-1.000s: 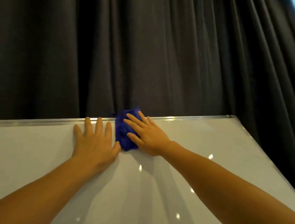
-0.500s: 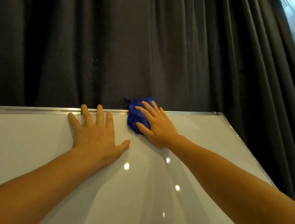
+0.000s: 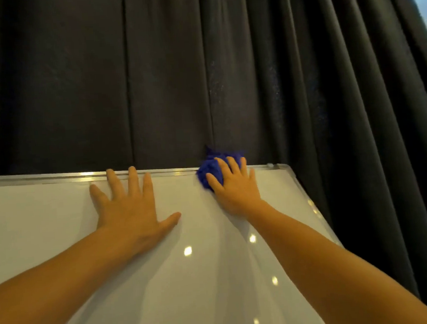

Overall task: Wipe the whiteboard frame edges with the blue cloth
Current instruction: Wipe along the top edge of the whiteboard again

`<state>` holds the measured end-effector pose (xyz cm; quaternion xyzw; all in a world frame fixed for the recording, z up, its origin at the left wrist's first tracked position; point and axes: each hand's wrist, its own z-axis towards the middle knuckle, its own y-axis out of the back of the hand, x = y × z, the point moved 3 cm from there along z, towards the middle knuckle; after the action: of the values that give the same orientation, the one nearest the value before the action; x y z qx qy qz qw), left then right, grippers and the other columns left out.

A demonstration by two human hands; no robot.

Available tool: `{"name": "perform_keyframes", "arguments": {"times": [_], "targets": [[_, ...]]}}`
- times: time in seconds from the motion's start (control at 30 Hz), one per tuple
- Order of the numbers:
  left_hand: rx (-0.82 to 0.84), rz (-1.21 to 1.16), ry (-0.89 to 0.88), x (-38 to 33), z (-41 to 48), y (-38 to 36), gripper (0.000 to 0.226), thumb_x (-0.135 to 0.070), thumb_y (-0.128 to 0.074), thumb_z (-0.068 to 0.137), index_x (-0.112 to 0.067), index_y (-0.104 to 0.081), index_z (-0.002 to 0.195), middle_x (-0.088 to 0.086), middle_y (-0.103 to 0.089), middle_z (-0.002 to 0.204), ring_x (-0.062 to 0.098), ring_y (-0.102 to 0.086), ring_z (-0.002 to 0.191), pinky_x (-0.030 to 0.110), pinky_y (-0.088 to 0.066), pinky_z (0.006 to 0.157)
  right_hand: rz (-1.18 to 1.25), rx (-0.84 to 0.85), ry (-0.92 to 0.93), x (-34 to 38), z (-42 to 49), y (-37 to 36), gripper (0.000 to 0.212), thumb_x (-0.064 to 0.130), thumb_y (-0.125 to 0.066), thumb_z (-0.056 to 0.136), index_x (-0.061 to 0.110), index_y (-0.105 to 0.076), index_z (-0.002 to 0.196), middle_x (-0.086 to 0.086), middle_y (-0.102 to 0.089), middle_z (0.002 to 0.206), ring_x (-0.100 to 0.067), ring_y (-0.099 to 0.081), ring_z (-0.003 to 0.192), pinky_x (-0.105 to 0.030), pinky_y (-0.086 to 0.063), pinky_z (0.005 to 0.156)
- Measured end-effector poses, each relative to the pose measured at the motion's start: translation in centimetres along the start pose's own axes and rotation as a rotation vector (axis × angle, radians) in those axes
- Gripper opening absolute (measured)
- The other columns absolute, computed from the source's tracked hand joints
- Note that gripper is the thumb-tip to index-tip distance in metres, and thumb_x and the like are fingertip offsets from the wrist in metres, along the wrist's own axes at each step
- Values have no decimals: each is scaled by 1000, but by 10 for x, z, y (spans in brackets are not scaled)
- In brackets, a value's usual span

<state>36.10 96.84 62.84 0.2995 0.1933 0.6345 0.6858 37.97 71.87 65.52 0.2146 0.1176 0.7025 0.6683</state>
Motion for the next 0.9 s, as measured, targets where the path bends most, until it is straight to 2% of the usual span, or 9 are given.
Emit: {"name": "perform_keyframes", "arguments": {"times": [0.07, 0.13, 0.27, 0.37, 0.47, 0.6, 0.67, 0.8, 0.9], "targets": [[23, 0, 0, -18, 0, -4, 120, -90, 0, 59, -20, 15, 155, 13, 22, 164, 48, 15, 148, 69, 0, 114, 31, 50, -299, -51, 1, 2, 72, 66, -21, 95, 32, -5, 156, -5, -3, 166, -37, 6, 150, -54, 0, 120], [14, 16, 30, -36, 1, -6, 119, -89, 0, 62, -16, 13, 155, 15, 22, 163, 49, 13, 148, 70, 0, 114, 115, 64, -335, -60, 5, -1, 75, 68, -22, 94, 31, -4, 157, -6, 1, 166, -40, 12, 149, -54, 5, 119], [-30, 29, 65, -72, 9, -8, 112, -90, -8, 71, -19, 12, 156, 16, 16, 164, 50, 8, 148, 70, -4, 114, 218, -12, 303, -7, 0, -7, 68, 60, -33, 95, 26, -26, 154, -8, -18, 164, -25, 6, 150, -38, 18, 117], [-45, 36, 83, -93, 19, -9, 117, -91, 1, 64, -18, 10, 156, 18, 13, 164, 52, 7, 147, 70, -6, 114, 207, -17, 560, -15, 7, -5, 62, 57, -39, 97, 32, -28, 152, -1, -21, 164, -24, 1, 151, -41, 9, 119], [-22, -7, 49, -108, 26, -14, 121, -90, 3, 58, -18, 18, 154, 17, 21, 163, 49, 14, 148, 70, 0, 114, 101, -89, 292, -77, 28, -5, 62, 57, -38, 97, 30, -30, 152, -3, -27, 162, -30, -8, 151, -54, -3, 121], [-41, -12, -14, -128, 28, -26, 115, -88, 7, 60, -21, 24, 152, 13, 27, 162, 47, 19, 147, 70, 4, 114, 127, -93, -319, -132, 27, -8, 72, 61, -28, 97, 25, -13, 157, -6, -6, 166, -37, 7, 150, -54, 6, 119], [-46, 10, -23, -146, 30, -28, 112, -88, 3, 66, -20, 19, 154, 13, 22, 164, 49, 16, 148, 72, 2, 114, 197, -63, -163, -108, 24, -12, 73, 61, -30, 96, 24, -13, 157, -5, -4, 166, -36, 12, 150, -53, 6, 119], [-66, 41, -15, -181, 37, -28, 115, -91, -1, 67, -17, 9, 156, 14, 10, 166, 54, 11, 145, 78, -3, 108, 195, 0, 442, -91, 8, -6, 63, 53, -43, 97, 25, -31, 152, -3, -21, 163, -30, 1, 151, -46, 1, 121], [-54, 14, 13, -192, 42, -28, 122, -93, -2, 64, -14, 10, 156, 19, 13, 164, 54, 14, 145, 79, -2, 109, -13, -71, 238, -156, 22, 6, 61, 51, -38, 100, 23, -27, 153, -1, -20, 164, -29, -2, 152, -49, -3, 122]]}}
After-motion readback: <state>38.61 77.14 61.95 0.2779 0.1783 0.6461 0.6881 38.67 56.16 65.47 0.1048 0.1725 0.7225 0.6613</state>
